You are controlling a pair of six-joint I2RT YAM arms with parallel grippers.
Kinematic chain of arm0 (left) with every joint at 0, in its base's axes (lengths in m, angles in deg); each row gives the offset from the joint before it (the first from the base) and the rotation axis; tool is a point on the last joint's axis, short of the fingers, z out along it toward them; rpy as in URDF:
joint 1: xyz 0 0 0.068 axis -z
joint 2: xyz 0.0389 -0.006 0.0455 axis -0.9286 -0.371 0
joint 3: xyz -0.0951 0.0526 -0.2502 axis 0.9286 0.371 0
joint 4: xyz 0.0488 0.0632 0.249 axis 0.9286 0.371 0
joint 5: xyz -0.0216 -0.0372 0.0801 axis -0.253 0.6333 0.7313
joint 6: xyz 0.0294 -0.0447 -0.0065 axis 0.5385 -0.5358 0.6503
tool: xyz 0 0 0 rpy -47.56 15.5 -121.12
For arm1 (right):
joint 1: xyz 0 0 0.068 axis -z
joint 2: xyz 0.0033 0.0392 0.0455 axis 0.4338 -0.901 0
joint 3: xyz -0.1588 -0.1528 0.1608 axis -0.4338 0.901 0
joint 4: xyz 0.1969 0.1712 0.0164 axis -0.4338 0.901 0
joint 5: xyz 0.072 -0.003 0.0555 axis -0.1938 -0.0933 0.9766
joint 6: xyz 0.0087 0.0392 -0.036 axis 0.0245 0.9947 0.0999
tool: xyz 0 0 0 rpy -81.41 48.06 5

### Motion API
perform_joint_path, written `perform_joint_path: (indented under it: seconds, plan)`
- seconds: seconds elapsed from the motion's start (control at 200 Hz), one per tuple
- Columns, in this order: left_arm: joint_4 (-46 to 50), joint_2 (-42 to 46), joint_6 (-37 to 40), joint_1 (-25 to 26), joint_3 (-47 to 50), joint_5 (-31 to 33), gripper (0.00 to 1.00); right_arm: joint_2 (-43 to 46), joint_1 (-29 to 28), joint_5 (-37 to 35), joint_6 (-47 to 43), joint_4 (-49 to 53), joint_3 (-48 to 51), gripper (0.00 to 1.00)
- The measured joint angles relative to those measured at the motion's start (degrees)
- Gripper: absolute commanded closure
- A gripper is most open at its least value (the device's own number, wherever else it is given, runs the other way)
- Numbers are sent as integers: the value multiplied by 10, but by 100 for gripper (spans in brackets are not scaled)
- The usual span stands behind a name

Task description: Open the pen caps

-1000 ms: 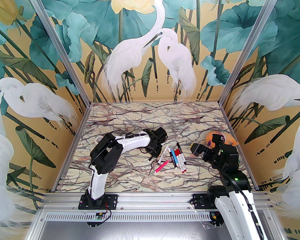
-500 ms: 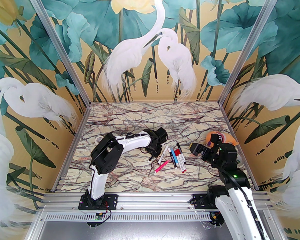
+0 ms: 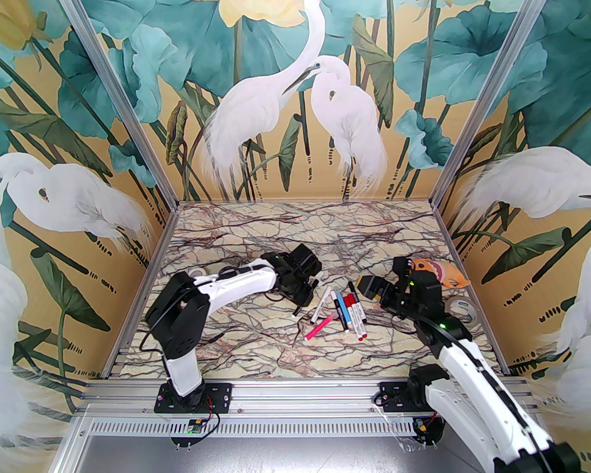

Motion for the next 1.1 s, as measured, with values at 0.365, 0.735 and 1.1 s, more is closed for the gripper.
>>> perform_joint_path:
  seconds: [0.365, 0.735, 1.1]
  plan:
    - [-42, 48, -21, -12, 36, -107, 80, -139, -74, -3, 80, -172, 1, 32]
    - [-81, 75, -51, -12, 54, -166, 80, -222, -114, -1, 101, -241, -25, 36]
    - [-92, 82, -60, -12, 60, -183, 81, -272, -141, 1, 103, -259, -59, 44]
